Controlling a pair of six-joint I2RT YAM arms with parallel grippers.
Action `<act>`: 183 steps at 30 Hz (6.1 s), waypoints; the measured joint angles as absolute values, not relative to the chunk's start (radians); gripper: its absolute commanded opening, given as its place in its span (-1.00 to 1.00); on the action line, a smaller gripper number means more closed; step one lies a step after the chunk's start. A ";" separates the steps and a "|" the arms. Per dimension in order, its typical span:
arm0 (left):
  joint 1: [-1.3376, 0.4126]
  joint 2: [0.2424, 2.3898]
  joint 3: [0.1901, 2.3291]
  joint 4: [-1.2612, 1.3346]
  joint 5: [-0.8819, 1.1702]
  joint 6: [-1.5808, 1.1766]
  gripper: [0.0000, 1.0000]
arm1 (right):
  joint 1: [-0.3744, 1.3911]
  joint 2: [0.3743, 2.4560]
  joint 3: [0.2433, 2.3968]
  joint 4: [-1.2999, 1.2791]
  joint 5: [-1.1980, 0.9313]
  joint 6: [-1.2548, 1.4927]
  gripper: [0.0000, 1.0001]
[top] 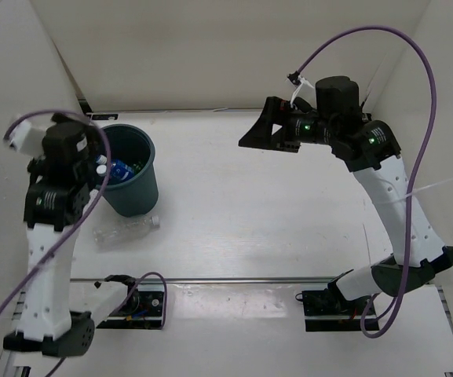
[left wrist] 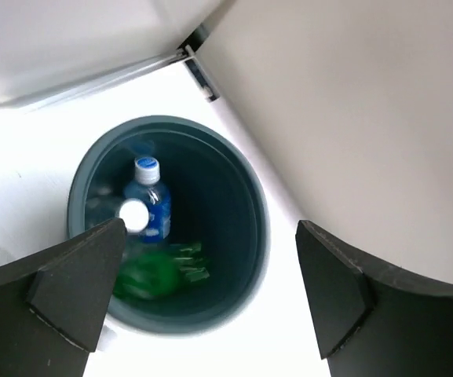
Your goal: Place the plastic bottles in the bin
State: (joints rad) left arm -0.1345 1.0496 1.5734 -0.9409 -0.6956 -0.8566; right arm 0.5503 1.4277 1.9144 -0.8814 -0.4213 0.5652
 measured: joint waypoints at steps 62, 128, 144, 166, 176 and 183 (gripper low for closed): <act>0.227 0.690 0.256 -0.417 -0.242 -1.601 0.41 | 0.485 1.370 1.825 -0.941 -0.569 0.500 0.99; 0.285 0.334 0.053 -0.247 -0.117 -1.456 0.99 | 0.506 1.415 1.868 -1.000 -0.607 0.507 0.99; 0.294 0.381 0.049 -0.191 0.017 -1.452 -0.13 | 0.477 1.436 1.919 -1.030 -0.609 0.496 0.99; 0.294 0.347 0.056 -0.306 0.022 -1.295 1.00 | 0.477 1.452 1.921 -0.993 -0.630 0.519 0.99; 0.294 0.371 0.055 -0.200 -0.052 -1.445 1.00 | 0.477 1.510 1.953 -0.995 -0.640 0.521 0.99; 0.295 0.689 0.064 -0.017 -0.025 -1.487 1.00 | 0.477 1.542 1.977 -0.995 -0.640 0.525 0.99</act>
